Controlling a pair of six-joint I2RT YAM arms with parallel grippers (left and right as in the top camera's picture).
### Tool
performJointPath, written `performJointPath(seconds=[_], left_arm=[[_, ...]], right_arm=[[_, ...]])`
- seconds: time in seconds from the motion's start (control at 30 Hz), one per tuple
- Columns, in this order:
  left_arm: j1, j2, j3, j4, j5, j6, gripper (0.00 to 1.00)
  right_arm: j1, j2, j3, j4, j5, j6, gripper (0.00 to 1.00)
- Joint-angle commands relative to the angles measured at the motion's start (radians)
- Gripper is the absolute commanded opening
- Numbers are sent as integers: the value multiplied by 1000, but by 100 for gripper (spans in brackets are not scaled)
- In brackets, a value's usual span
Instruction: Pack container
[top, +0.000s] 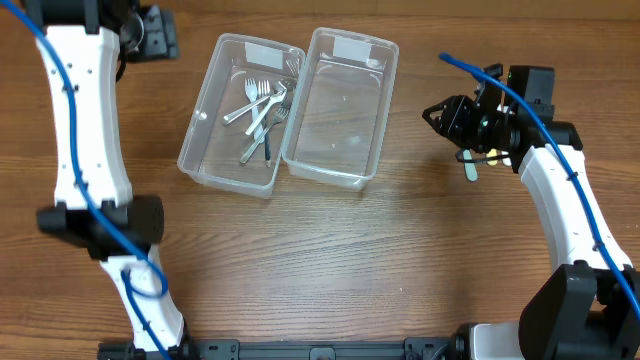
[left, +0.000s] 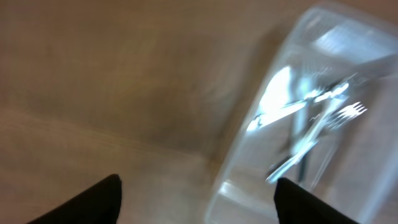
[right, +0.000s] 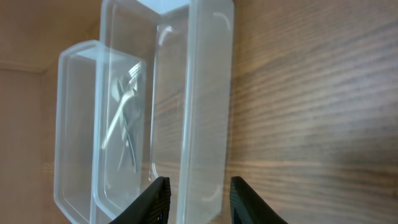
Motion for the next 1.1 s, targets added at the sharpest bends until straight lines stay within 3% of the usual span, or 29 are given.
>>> performJointPath(seconds=[0.0,0.27,0.63,1.07], left_arm=[[27,156,-54,-26,47,66,69],[26,225,-148,-26,177,140,62],[-13,225,-156,-26,385,143,63],[-34,209,-156,-26,306,167,59]], right_arm=[[2,-10,15,-14,56,-16,34],[2,-10,15,-47,117,-34,34],[2,-10,15,-46,139,-34,35],[2,-10,15,-63,139,-35,41]])
